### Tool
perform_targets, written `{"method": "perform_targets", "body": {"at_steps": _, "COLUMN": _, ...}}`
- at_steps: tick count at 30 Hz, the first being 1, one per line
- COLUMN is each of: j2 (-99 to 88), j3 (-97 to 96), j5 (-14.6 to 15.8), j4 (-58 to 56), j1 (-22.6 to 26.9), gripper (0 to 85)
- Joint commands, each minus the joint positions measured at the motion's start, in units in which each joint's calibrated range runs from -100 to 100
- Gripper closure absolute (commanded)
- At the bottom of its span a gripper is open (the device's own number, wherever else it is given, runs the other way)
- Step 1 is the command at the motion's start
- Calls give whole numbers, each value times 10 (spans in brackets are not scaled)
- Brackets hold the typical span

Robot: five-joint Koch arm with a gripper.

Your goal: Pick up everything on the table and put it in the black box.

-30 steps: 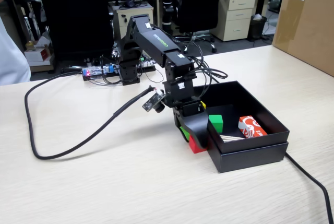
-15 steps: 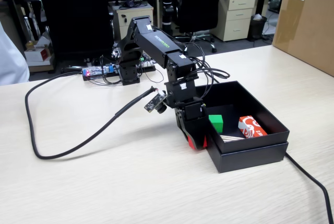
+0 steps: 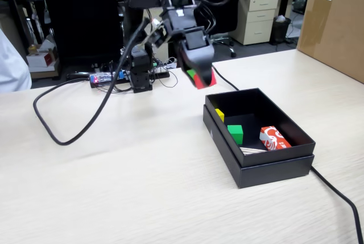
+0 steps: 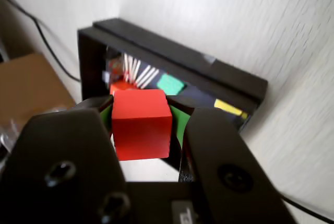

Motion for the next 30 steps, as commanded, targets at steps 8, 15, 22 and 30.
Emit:
{"method": "perform_targets", "body": {"at_steps": 8, "j2": 344, "j3": 208, "j5": 16, "j4": 6, "j1": 61, "gripper": 846}}
{"method": "perform_targets", "body": {"at_steps": 15, "j2": 493, "j3": 243, "j5": 19, "j4": 6, "j1": 63, "gripper": 846}}
{"method": "perform_targets", "body": {"at_steps": 22, "j2": 495, "j3": 220, "j5": 17, "j4": 6, "j1": 70, "gripper": 557}}
{"method": "perform_targets", "body": {"at_steps": 30, "j2": 108, "j3": 78, "j5": 8, "j4": 78, "j1": 29, "gripper": 370}}
